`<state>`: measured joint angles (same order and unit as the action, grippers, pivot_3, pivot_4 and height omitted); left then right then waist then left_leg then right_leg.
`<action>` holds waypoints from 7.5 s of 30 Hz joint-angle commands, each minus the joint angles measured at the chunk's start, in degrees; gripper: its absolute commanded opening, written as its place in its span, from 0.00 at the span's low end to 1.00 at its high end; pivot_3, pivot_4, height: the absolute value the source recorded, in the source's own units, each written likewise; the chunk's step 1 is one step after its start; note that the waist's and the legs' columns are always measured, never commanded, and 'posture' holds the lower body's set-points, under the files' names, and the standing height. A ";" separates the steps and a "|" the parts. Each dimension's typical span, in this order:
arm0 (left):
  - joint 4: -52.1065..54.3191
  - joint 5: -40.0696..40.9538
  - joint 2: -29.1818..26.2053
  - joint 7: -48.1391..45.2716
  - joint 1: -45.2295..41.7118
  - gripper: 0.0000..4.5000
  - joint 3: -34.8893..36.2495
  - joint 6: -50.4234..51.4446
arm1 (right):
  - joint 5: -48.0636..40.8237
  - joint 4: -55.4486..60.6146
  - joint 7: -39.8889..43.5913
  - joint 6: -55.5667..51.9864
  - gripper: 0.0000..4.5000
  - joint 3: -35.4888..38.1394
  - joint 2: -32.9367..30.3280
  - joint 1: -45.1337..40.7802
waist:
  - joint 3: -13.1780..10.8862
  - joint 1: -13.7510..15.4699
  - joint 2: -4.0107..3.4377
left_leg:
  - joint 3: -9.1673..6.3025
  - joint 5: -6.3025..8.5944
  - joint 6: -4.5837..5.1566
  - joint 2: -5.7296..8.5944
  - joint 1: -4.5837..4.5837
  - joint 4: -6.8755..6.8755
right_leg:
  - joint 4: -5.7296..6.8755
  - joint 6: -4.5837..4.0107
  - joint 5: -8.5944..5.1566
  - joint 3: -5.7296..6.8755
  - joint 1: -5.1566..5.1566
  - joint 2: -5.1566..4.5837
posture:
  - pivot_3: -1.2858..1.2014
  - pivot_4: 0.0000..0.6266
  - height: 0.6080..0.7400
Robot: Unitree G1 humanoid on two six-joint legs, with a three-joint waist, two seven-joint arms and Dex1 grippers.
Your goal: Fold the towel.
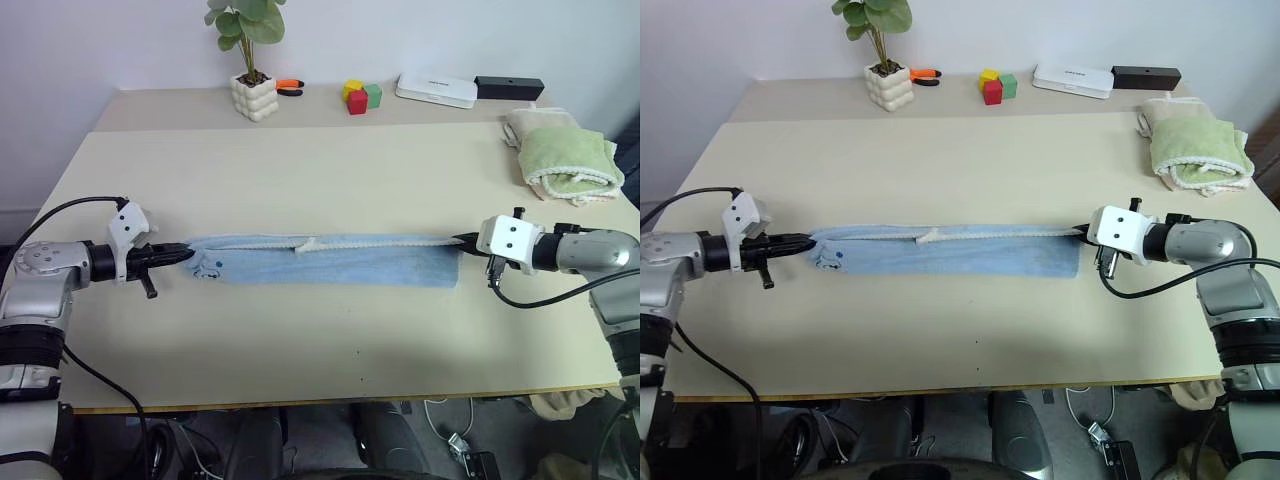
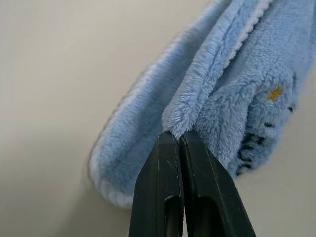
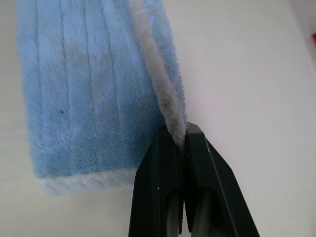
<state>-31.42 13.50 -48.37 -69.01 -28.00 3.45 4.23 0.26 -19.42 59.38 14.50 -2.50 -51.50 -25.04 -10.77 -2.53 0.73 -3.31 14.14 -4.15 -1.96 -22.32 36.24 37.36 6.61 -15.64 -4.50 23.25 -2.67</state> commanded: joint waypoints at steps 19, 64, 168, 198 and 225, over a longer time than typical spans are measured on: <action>-5.00 -2.20 2.42 2.10 -4.64 1.00 0.32 2.42 | 1.67 -5.49 -3.88 -0.32 0.87 -0.44 3.95 -2.83 | 0.00 -0.05 0.00 | -0.05 0.00 0.00 0.02 0.01 0.00 | 0.07 0.02 0.01 0.01 0.00 0.00 | 0.52 0.24 1.00; 39.73 16.96 43.15 60.01 -6.11 0.01 2.64 47.16 | -1.71 28.02 -50.12 -39.56 0.01 -1.23 40.57 3.50 | 0.03 -0.09 0.02 | -0.29 -0.05 -0.08 0.09 -0.02 0.01 | 0.17 0.07 0.05 0.10 0.01 -0.04 | 0.52 0.24 1.00; 13.33 8.04 2.40 5.25 13.36 1.00 8.71 13.73 | -18.67 45.28 -23.76 -34.84 0.99 -0.99 27.84 17.46 | 0.02 0.03 0.47 | -0.16 -0.03 -0.08 -0.03 -0.12 -0.24 | -0.18 -0.03 0.00 0.09 0.13 0.00 | 0.52 0.24 1.00; 15.90 13.23 -0.27 6.18 10.76 0.02 12.38 26.34 | -14.67 43.55 -25.87 -33.74 1.00 -3.55 28.21 16.97 | 0.02 0.02 0.48 | -0.16 -0.03 -0.08 -0.02 -0.13 -0.23 | -0.18 -0.03 0.00 0.10 0.14 0.00 | 0.52 0.24 1.00; 4.55 8.42 -9.53 2.28 8.53 0.98 14.55 13.09 | -13.21 41.05 -24.73 -32.11 1.00 -4.06 27.86 15.44 | -0.02 -0.01 0.53 | -0.15 -0.03 -0.08 -0.03 -0.14 -0.23 | -0.18 -0.17 -0.08 0.10 0.16 0.00 | 0.52 0.24 1.00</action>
<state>-26.77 21.93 -55.42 -67.67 -17.82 14.89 18.14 -12.86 20.89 34.43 -19.01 -6.53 -23.60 -9.07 -10.78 -2.54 1.26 -3.46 14.11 -4.23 -1.99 -22.46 36.01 37.21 6.45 -15.71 -4.40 23.42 -2.66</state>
